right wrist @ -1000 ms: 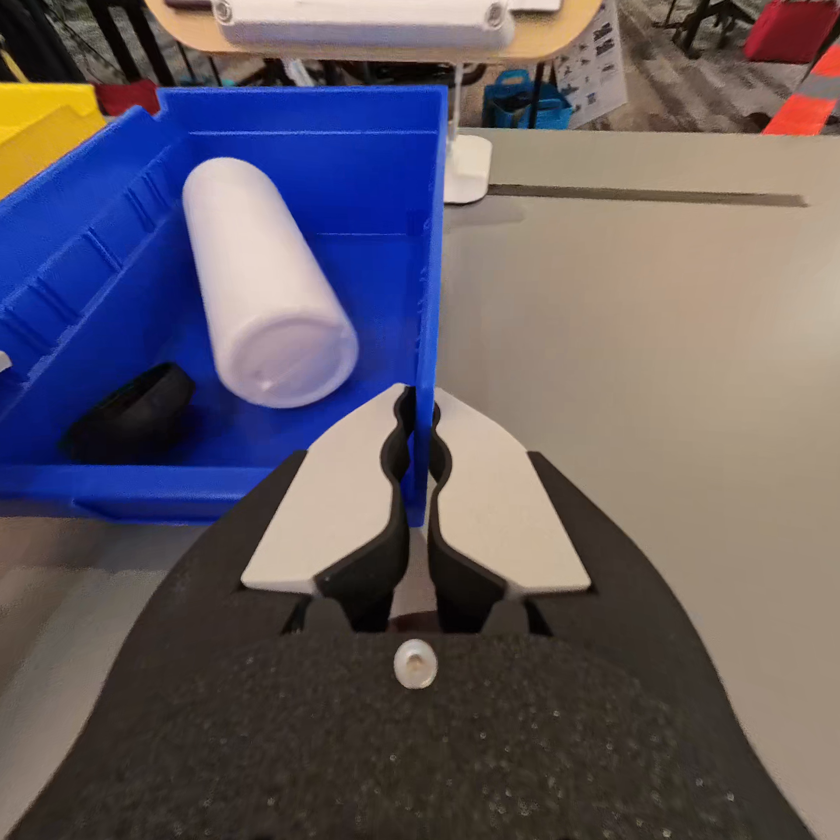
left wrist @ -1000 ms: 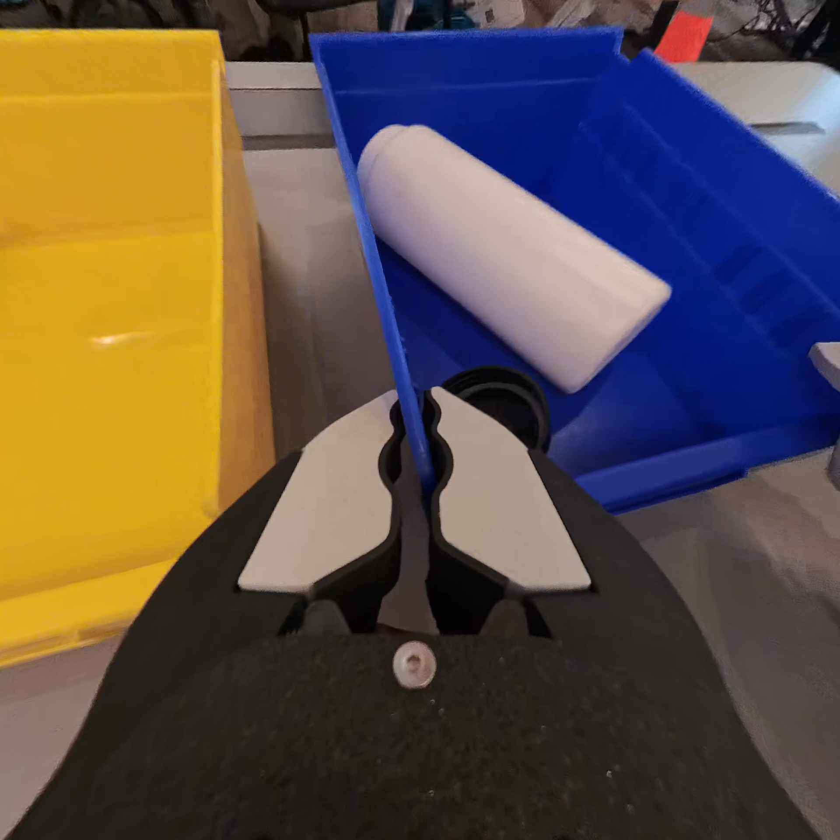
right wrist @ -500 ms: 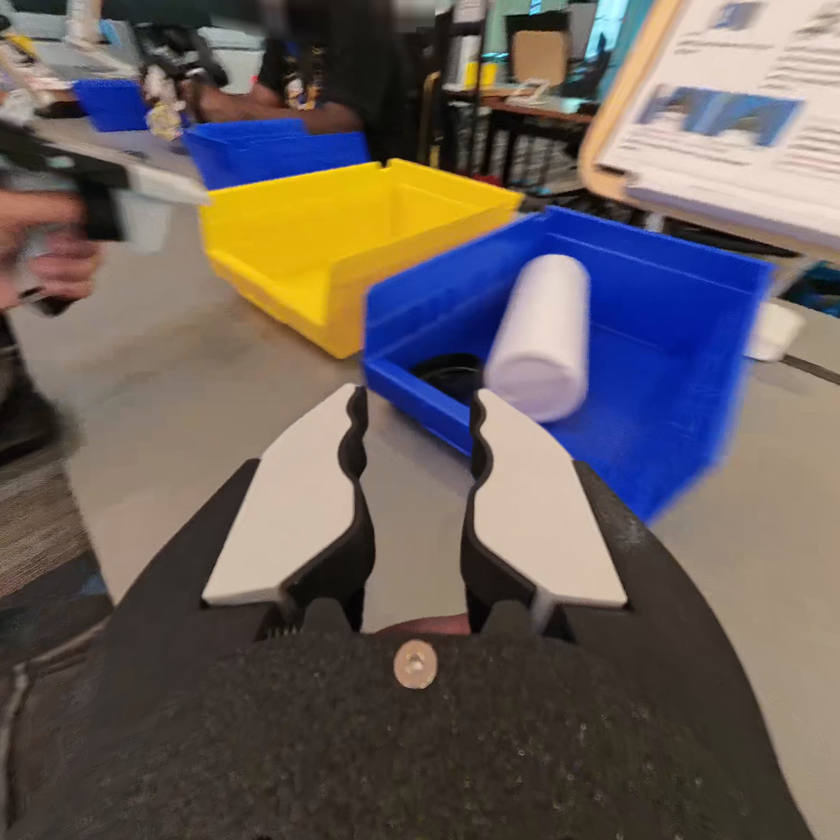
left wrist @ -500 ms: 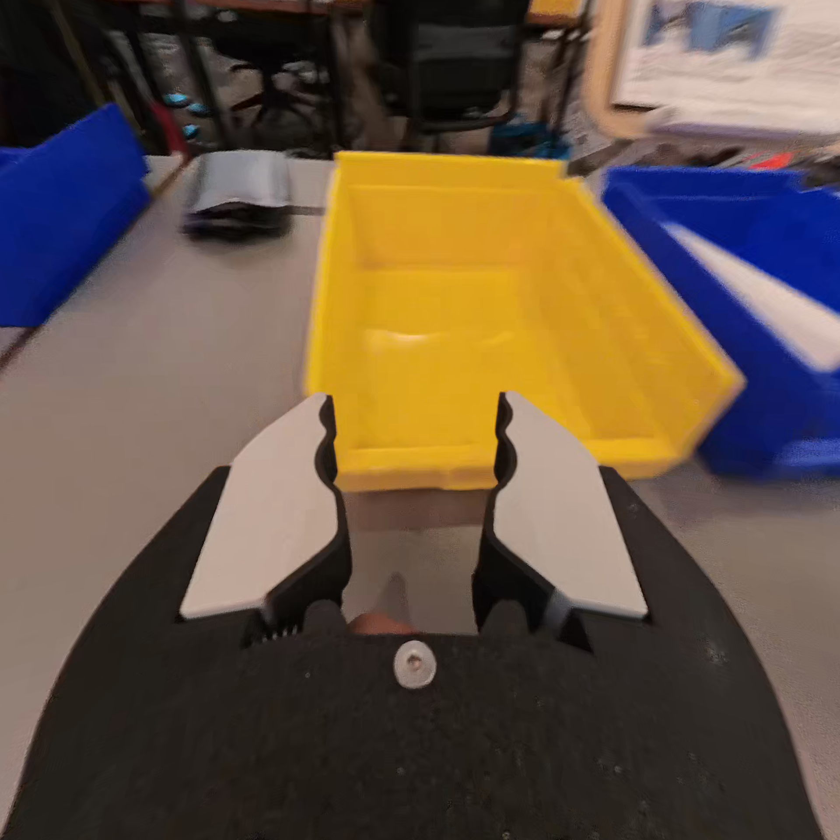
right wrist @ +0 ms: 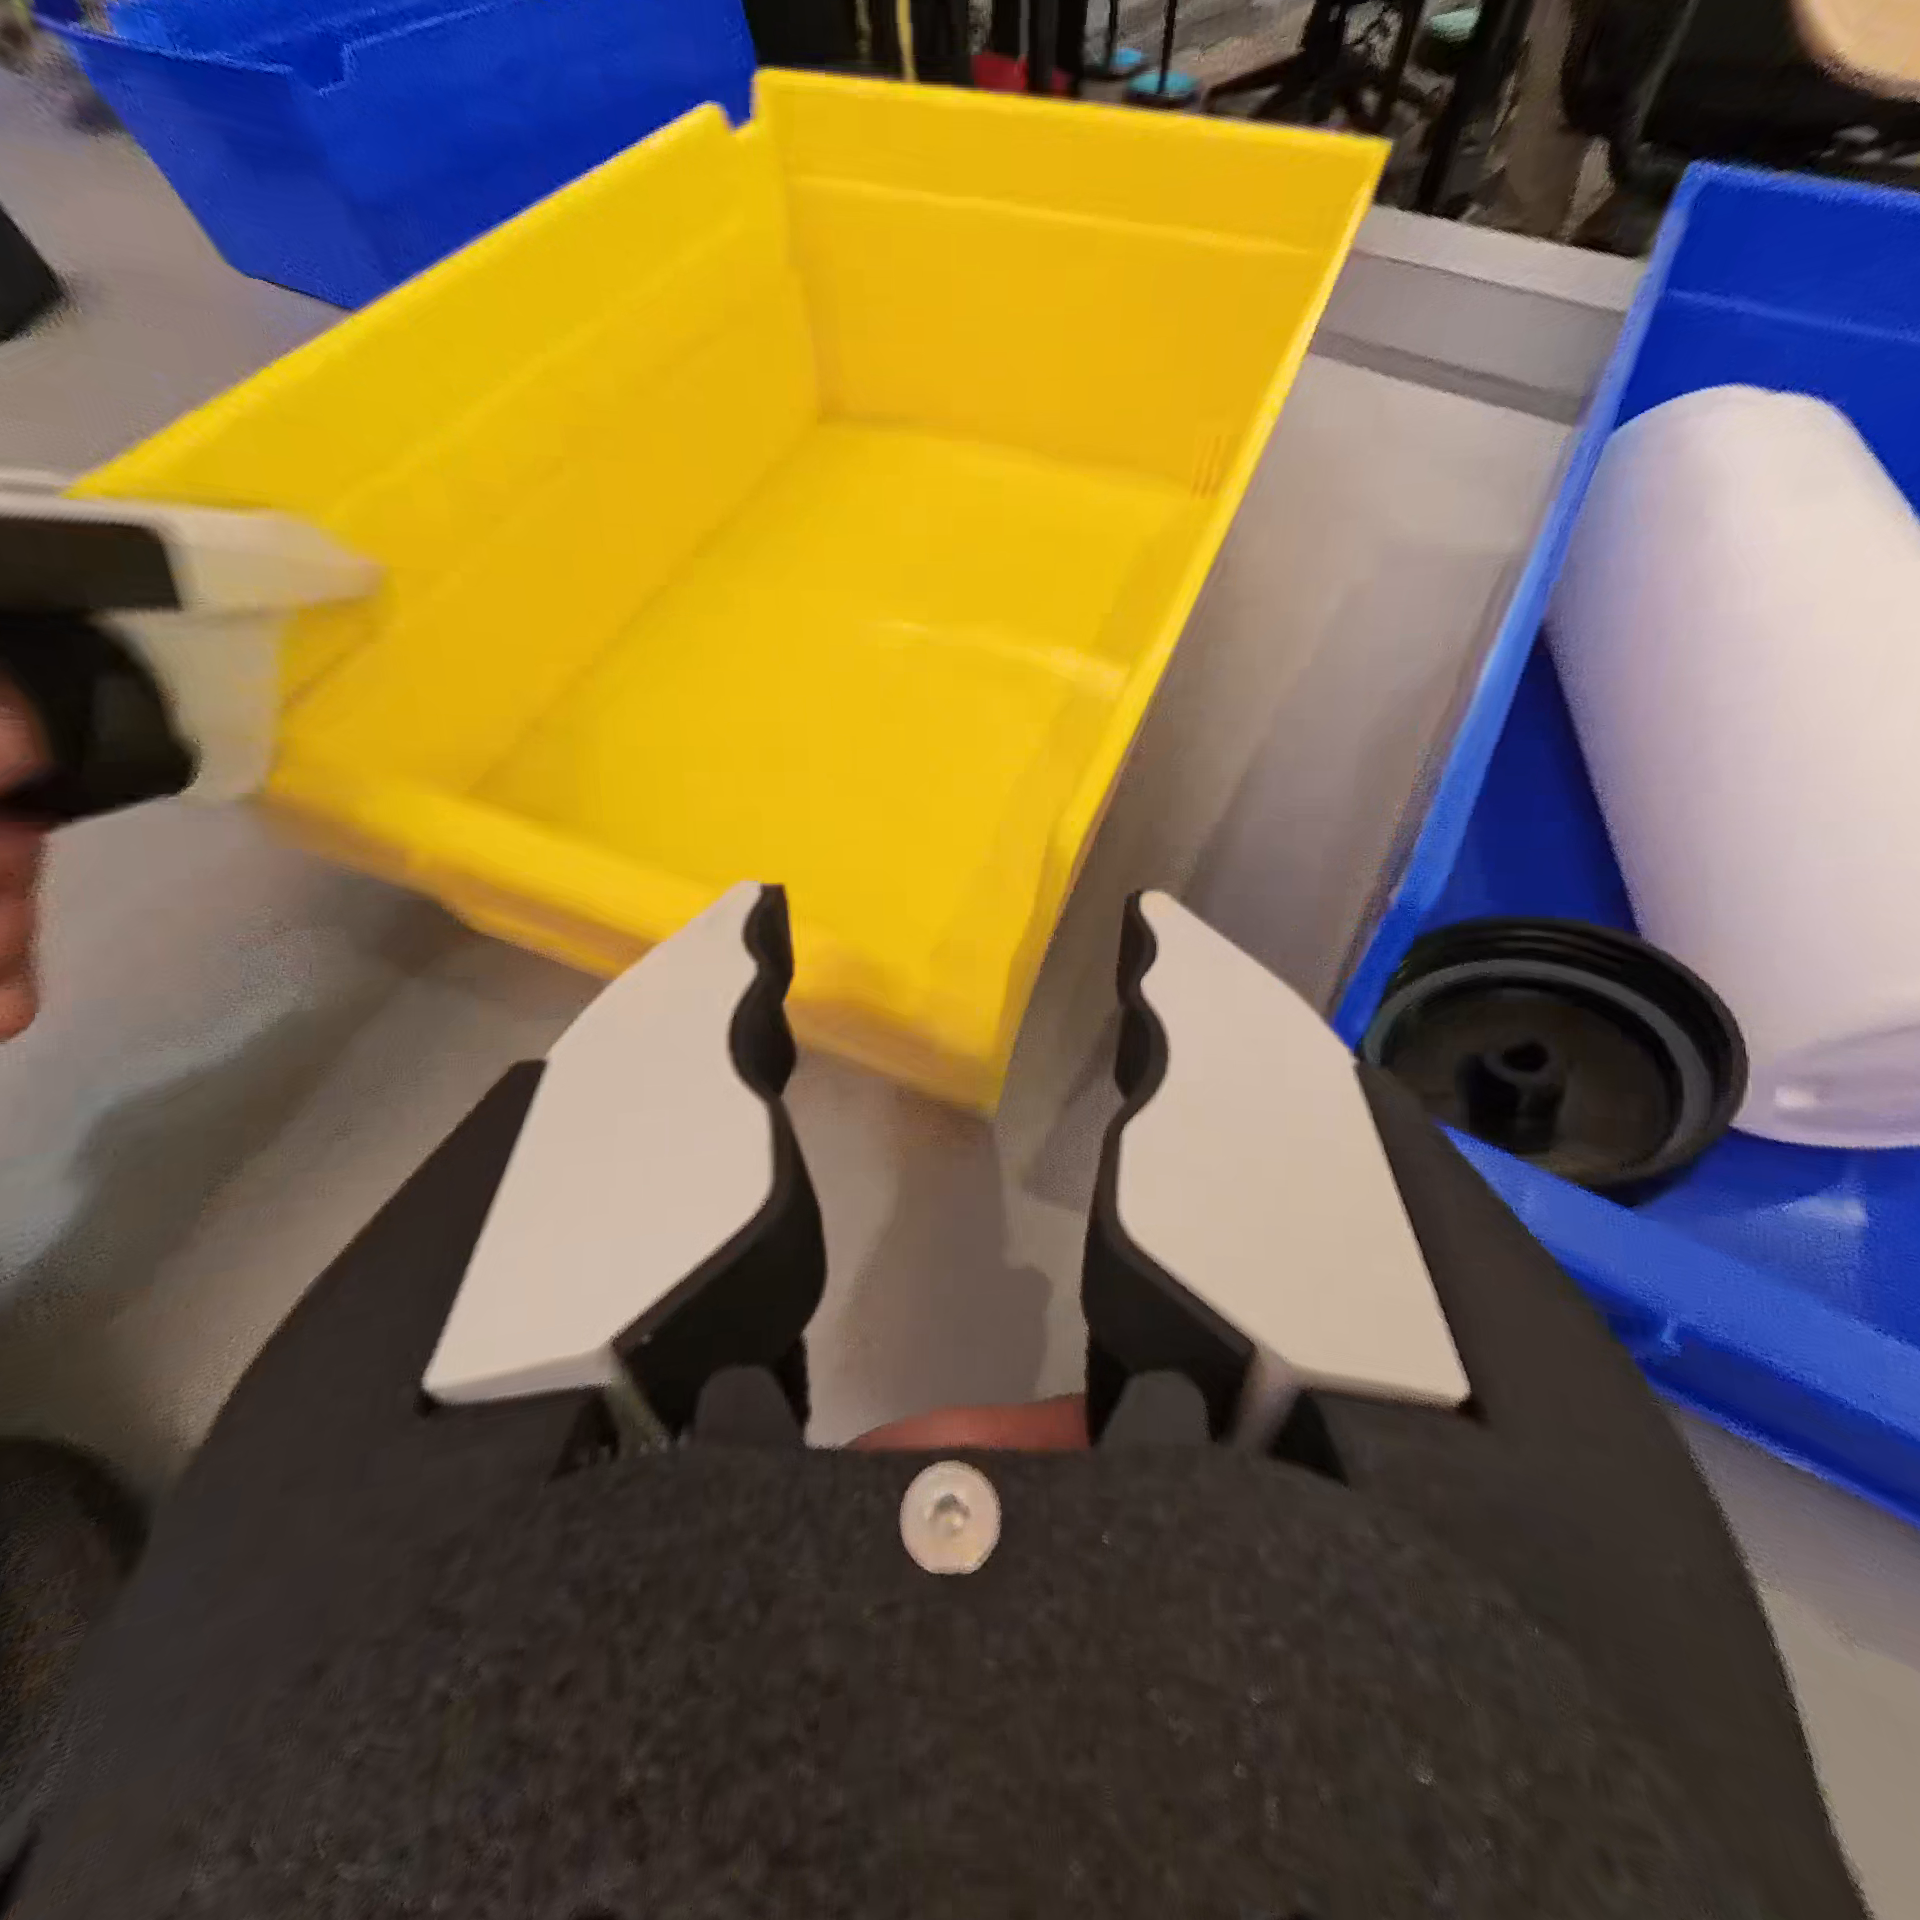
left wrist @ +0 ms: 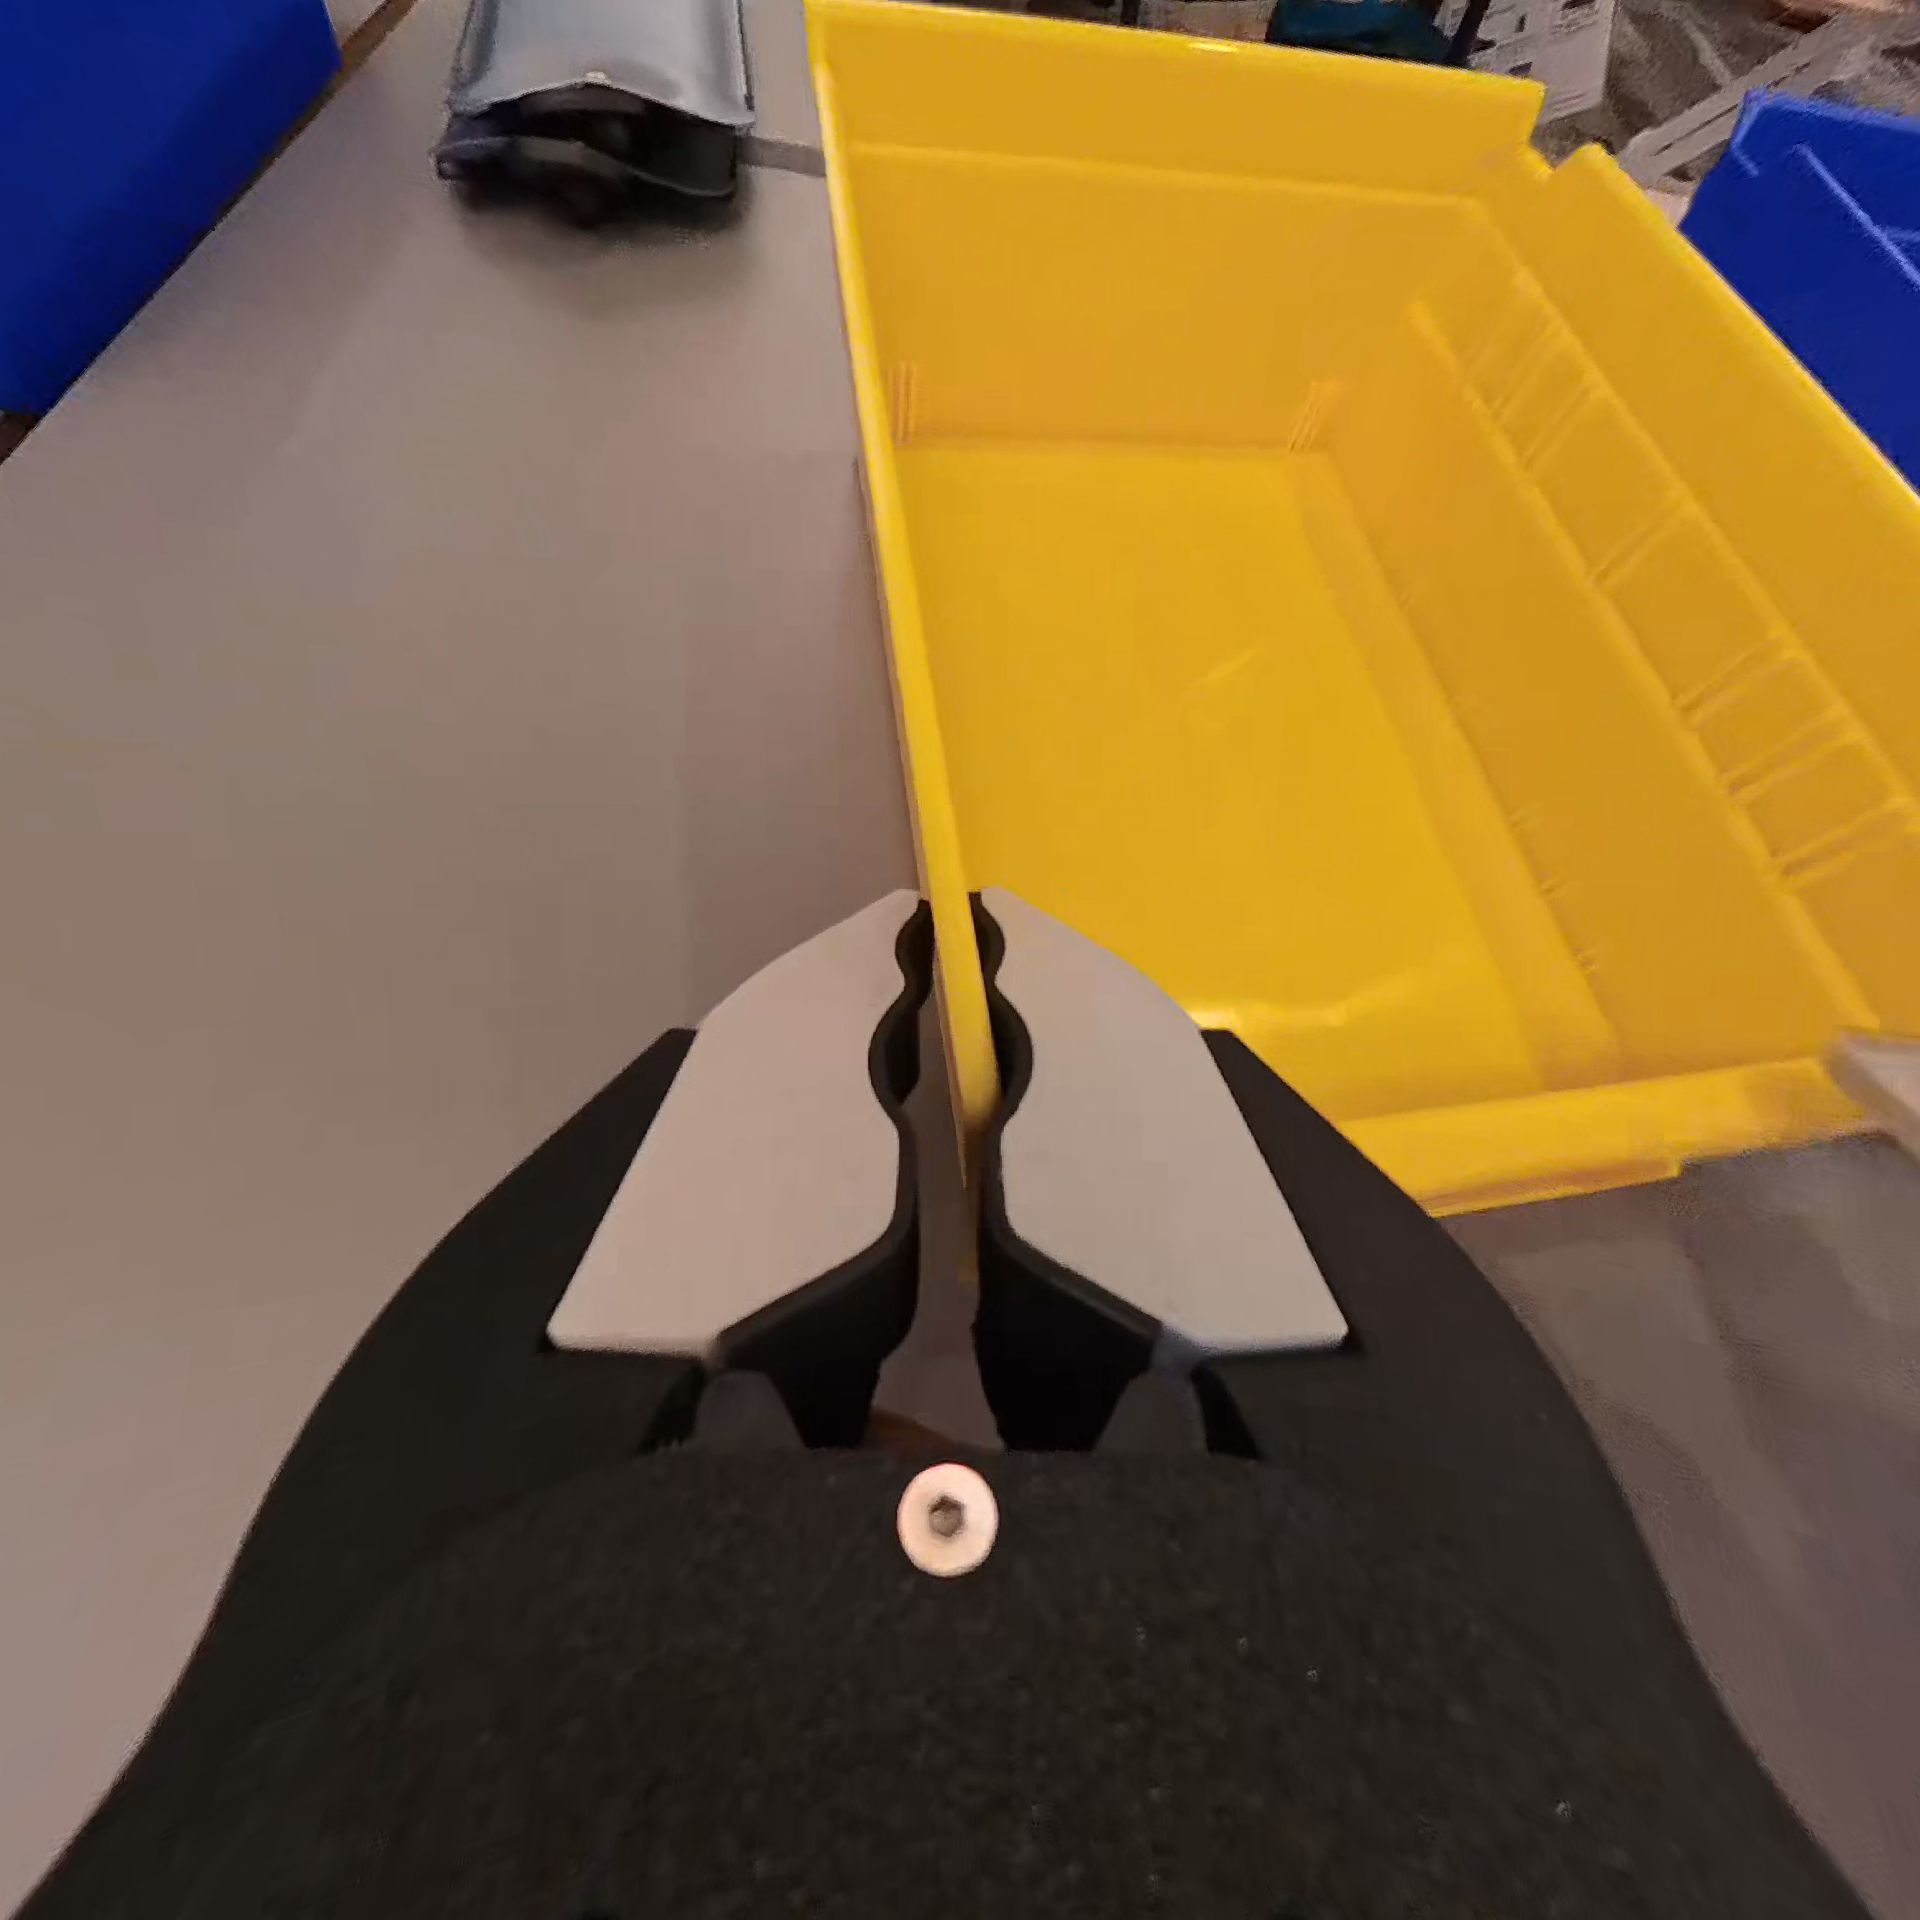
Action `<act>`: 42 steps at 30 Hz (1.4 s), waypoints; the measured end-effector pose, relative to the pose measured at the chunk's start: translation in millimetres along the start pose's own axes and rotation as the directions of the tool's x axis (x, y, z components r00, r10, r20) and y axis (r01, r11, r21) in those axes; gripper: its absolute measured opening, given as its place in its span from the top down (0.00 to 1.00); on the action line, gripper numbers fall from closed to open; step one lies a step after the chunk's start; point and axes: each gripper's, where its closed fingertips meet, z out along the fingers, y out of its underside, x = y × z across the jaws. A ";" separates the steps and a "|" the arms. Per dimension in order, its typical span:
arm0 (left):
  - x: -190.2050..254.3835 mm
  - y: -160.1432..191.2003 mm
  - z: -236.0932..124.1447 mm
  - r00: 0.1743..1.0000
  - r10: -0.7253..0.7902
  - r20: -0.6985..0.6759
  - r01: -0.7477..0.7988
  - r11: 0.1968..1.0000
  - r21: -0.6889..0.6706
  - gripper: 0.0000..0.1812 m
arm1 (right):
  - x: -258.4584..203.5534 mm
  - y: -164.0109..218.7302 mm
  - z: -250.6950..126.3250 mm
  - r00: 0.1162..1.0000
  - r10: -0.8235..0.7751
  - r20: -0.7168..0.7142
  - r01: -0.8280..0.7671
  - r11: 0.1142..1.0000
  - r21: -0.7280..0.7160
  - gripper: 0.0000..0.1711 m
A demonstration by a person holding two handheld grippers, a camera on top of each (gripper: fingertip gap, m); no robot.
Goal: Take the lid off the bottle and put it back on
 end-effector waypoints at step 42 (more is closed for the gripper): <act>595.0 43.3 57.7 0.844 0.371 -0.387 -0.372 0.925 0.074 0.92 | 517.3 131.4 -279.6 0.898 0.194 -0.396 -0.240 0.968 -0.071 0.95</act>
